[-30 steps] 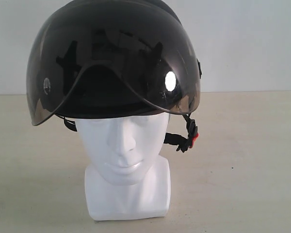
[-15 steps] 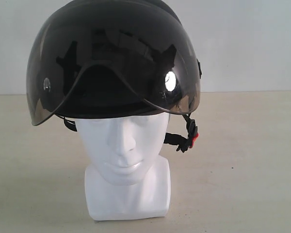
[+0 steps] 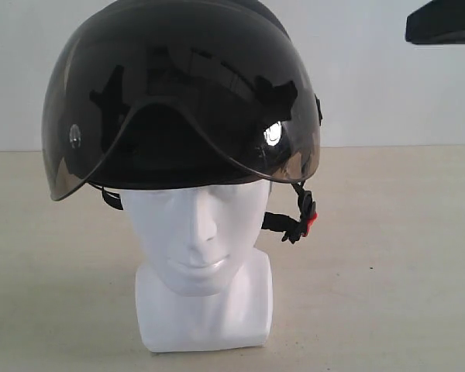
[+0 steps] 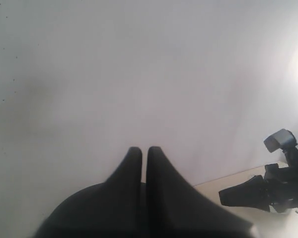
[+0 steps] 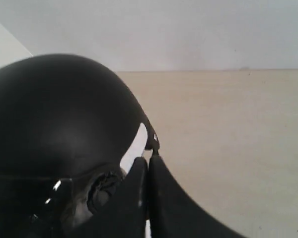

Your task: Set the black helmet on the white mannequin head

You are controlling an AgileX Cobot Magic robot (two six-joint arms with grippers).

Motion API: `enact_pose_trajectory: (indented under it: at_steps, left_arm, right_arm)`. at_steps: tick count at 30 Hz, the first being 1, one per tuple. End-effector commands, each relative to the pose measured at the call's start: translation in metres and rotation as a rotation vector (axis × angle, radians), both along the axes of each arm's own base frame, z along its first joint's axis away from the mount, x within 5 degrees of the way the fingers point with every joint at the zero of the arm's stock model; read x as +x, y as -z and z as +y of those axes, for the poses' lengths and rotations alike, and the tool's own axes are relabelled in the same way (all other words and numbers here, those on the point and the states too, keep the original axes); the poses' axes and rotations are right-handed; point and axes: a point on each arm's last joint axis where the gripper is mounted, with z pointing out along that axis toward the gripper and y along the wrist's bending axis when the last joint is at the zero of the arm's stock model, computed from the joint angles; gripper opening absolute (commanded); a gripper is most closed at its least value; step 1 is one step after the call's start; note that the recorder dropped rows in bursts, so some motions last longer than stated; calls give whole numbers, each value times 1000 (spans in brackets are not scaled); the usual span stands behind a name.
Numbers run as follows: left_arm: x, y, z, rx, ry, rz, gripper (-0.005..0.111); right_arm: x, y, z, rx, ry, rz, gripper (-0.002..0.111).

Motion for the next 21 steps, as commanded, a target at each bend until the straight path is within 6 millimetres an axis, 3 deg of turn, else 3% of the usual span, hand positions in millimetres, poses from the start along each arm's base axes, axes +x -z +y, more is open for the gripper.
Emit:
enact_pose_trajectory:
  at_steps: [1, 4, 7, 17, 21]
  left_arm:
    - [-1, -1, -1, 3, 11, -2, 4]
    - [-1, -1, -1, 3, 11, -2, 4]
    - [-1, -1, -1, 3, 11, -2, 4]
    - [-3, 0, -5, 25, 65, 9, 4]
    - [35, 14, -7, -30, 94, 128, 4]
  right_arm:
    - [-6, -18, -13, -167, 55, 48, 0]
    - [3, -20, -15, -177, 84, 97, 0]
    - [19, -7, -5, -88, 48, 136, 0]
    - [12, -24, 6, -95, 20, -63, 0]
    - [7, -34, 17, 50, -76, -99, 0]
